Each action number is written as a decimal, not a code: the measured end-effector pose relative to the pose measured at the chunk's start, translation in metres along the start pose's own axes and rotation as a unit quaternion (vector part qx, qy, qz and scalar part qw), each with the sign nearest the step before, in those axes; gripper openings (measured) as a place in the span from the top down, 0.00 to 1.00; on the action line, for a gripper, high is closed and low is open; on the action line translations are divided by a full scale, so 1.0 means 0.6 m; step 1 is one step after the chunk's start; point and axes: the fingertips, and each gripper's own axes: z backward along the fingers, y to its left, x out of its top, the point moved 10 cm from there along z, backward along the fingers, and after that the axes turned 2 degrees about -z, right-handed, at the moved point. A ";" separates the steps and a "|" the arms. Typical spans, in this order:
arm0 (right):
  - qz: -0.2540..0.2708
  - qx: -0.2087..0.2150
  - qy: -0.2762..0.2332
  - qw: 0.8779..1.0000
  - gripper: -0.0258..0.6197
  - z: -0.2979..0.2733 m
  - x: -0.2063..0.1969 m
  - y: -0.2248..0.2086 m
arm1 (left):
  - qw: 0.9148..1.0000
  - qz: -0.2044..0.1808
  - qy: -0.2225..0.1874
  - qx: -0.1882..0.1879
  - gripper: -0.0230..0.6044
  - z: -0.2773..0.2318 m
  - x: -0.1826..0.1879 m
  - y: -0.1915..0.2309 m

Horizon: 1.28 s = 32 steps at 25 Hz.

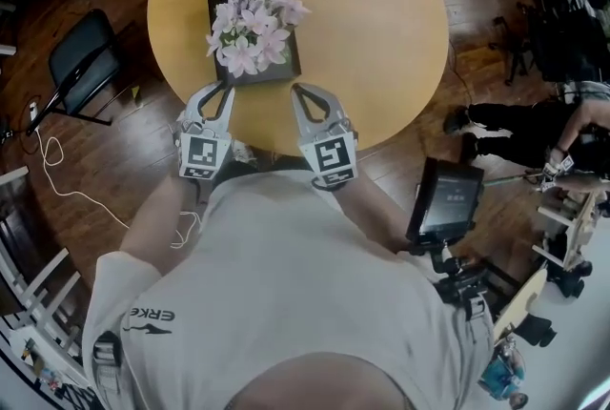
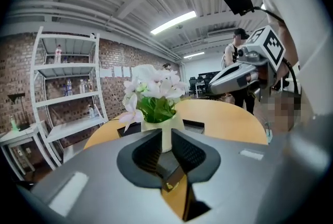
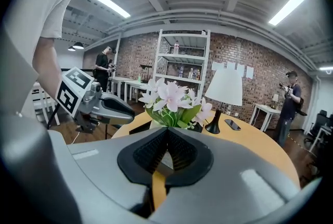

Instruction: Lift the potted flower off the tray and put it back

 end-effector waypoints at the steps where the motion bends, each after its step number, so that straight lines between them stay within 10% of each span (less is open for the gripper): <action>1: 0.002 0.003 0.003 1.000 0.94 -0.004 -0.002 -0.005 | 1.000 -0.008 0.009 -0.005 0.84 -0.012 -0.008 0.005; 10: 0.000 0.009 0.027 1.000 0.94 -0.019 -0.015 -0.039 | 0.993 -0.079 0.031 -0.078 0.30 -0.114 -0.025 0.047; 32: -0.014 0.019 0.054 0.998 0.94 -0.065 -0.015 -0.069 | 0.955 -0.158 0.049 -0.247 0.14 -0.217 0.019 0.062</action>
